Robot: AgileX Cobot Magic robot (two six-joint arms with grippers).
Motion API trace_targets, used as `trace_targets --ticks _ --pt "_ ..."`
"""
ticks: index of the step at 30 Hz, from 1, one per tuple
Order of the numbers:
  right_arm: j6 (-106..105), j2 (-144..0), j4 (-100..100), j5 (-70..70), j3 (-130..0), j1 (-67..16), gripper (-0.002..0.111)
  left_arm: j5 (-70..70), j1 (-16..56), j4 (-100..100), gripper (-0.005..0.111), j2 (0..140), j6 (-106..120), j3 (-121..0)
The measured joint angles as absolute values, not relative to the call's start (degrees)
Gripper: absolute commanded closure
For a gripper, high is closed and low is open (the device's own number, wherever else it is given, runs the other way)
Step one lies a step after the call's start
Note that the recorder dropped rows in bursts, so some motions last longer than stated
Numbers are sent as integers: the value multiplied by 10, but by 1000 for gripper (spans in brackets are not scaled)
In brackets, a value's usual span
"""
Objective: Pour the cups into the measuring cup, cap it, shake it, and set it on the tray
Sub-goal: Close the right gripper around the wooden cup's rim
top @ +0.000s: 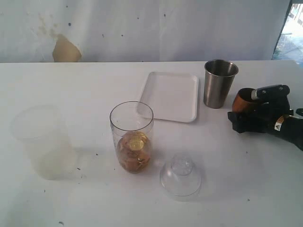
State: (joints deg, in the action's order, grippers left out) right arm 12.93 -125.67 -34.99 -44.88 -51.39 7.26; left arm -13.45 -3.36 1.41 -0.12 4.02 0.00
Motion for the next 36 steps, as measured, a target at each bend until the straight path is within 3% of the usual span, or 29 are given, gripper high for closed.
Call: trace_targets --ticks 3,8,17,36 --pt "129 -1257 -350 -449 -514 73 25 -135 -34 14 107 -1 40 0" --pt "131 -1251 -350 -434 -514 73 3 -135 -34 14 107 -1 40 0" --pt "155 -1221 -367 -357 -514 73 3 -135 -34 14 107 -1 40 0" --pt "185 -1219 -398 -370 -506 73 3 -135 -34 14 107 -1 40 0"
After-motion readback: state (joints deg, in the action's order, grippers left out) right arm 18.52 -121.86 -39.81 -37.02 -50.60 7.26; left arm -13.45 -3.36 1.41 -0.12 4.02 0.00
